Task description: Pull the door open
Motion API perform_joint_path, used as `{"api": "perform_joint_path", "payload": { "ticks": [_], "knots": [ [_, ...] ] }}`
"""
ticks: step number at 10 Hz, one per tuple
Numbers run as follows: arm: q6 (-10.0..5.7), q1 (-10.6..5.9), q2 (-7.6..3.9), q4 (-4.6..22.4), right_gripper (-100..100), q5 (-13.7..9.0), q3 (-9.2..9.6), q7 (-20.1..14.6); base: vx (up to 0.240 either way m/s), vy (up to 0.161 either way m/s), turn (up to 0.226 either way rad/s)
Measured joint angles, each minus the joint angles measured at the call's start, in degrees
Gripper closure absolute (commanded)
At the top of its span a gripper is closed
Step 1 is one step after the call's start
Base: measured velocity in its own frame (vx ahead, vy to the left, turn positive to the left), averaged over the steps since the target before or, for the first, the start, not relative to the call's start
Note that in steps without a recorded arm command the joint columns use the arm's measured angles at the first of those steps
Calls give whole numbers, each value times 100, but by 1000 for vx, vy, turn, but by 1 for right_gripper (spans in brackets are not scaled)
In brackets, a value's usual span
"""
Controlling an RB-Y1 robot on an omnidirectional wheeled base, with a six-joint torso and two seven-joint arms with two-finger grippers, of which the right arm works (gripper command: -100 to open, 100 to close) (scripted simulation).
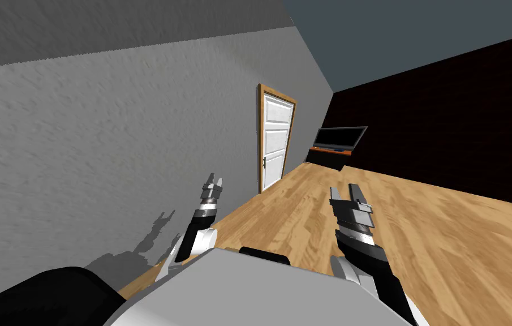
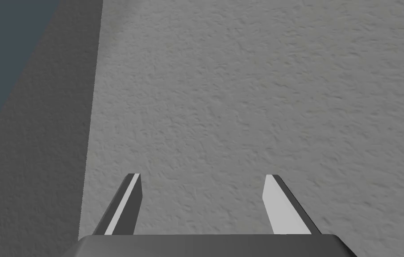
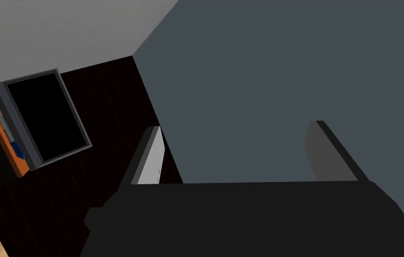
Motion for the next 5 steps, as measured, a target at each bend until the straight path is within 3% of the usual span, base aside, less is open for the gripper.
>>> {"api": "perform_joint_path", "payload": {
  "ticks": [1, 5],
  "knots": [
    [-22, -27, -15, 78, -100, 3, -17, -65, 87, -40, 301],
    [-51, -108, -114, 387, -100, -19, -159, -490, 106, -33, 211]
  ]
}}
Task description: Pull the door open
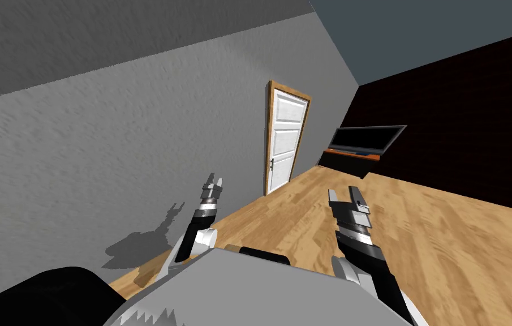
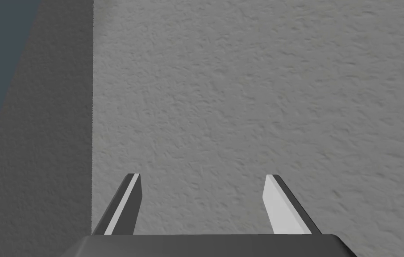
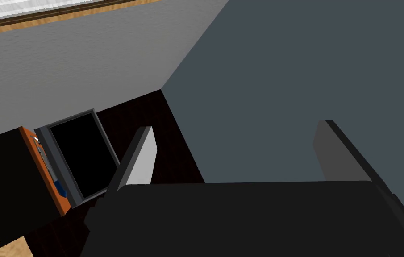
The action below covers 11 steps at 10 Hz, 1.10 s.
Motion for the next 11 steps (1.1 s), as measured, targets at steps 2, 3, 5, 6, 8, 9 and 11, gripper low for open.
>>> {"api": "perform_joint_path", "payload": {
  "ticks": [2, 3, 5, 6, 8, 9, 11],
  "knots": [
    [-37, -79, -53, 213, -100, -17, -91, -221, 84, -79, 281],
    [-61, -93, -69, 302, -100, -19, -121, -340, 88, -67, 153],
    [-42, -152, -113, 428, -100, -35, -205, -552, 82, -55, 200],
    [-40, -190, -132, 518, -100, -42, -246, -661, 68, -64, 167],
    [-102, -249, -145, 735, -100, -39, -299, -862, 68, -59, 204],
    [-108, -270, -157, 805, -100, -42, -332, -969, 79, -67, 231],
    [-173, -332, -192, 1047, -100, -56, -419, -1216, 81, -85, 183]
  ]
}}
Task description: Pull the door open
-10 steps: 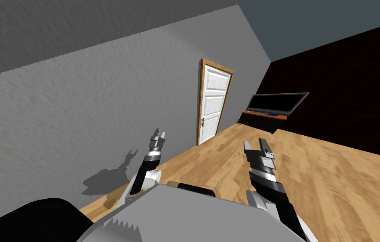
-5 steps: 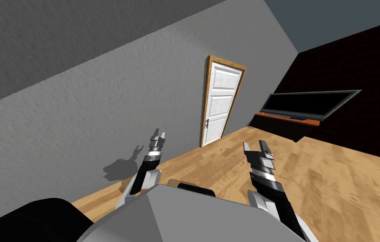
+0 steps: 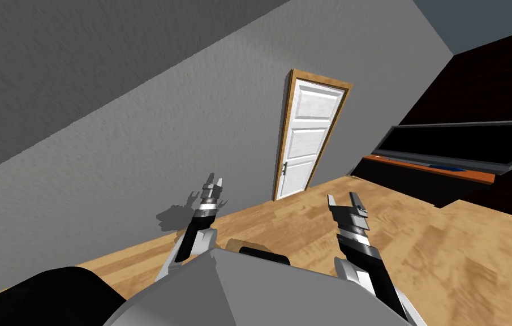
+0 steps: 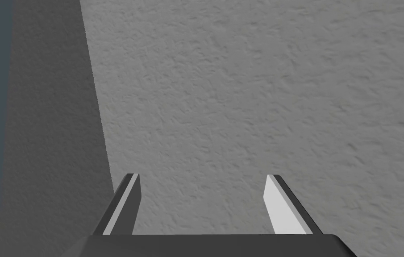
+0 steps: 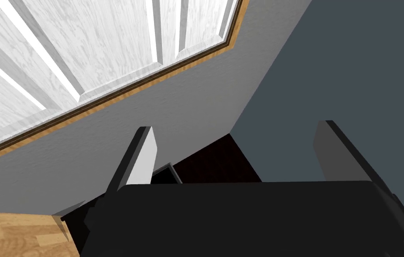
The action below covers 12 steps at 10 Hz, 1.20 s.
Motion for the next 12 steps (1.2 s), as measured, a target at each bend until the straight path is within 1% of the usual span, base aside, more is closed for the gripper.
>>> {"api": "perform_joint_path", "payload": {
  "ticks": [1, 2, 4, 5, 8, 9, 10, 11, 12],
  "knots": [
    [-2, -10, -15, 61, -100, -8, -42, -131, 69, -83, 232],
    [-6, -64, -25, 176, -100, -11, -85, -252, 74, -92, 231],
    [-63, -117, -52, 407, -100, -22, -170, -512, 64, -86, 203],
    [-61, -170, -65, 508, -100, -29, -220, -645, 45, -89, 202],
    [-60, -244, -99, 775, -100, -51, -362, -1069, 56, -94, 208],
    [-100, -335, -124, 975, -100, -61, -423, -1209, 66, -115, 204],
    [-111, -362, -144, 1073, -100, -74, -480, -1363, 56, -109, 195],
    [-123, -385, -126, 1172, -100, -70, -513, -1500, 54, -107, 223],
    [-181, -420, -135, 1339, -100, -76, -560, -1645, 52, -103, 238]
  ]
}}
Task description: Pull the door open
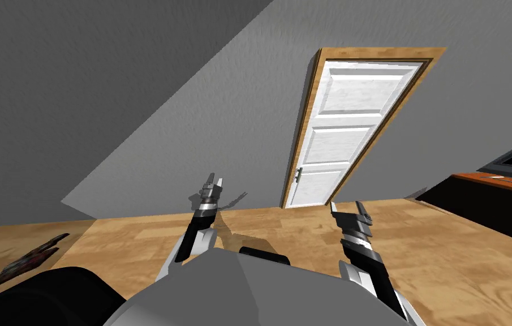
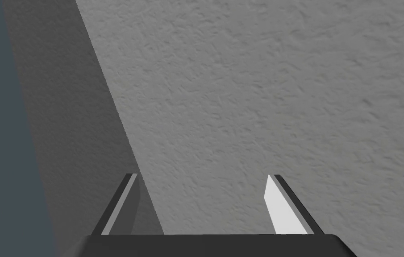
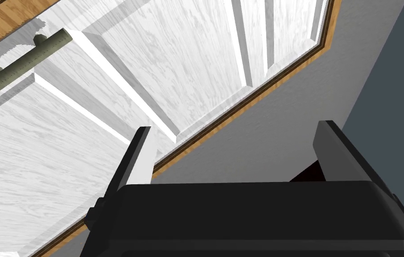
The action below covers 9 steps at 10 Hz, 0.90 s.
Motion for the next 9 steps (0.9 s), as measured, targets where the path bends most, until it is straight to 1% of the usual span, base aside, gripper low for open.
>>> {"api": "perform_joint_path", "payload": {
  "ticks": [2, 5, 9],
  "knots": [
    [-47, -62, -13, 233, -100, -13, -98, -301, 49, -100, 194],
    [-103, -201, -33, 631, -100, -34, -257, -753, 26, -112, 211],
    [-117, -309, -42, 1029, -100, -66, -463, -1374, 32, -107, 206]
  ]
}}
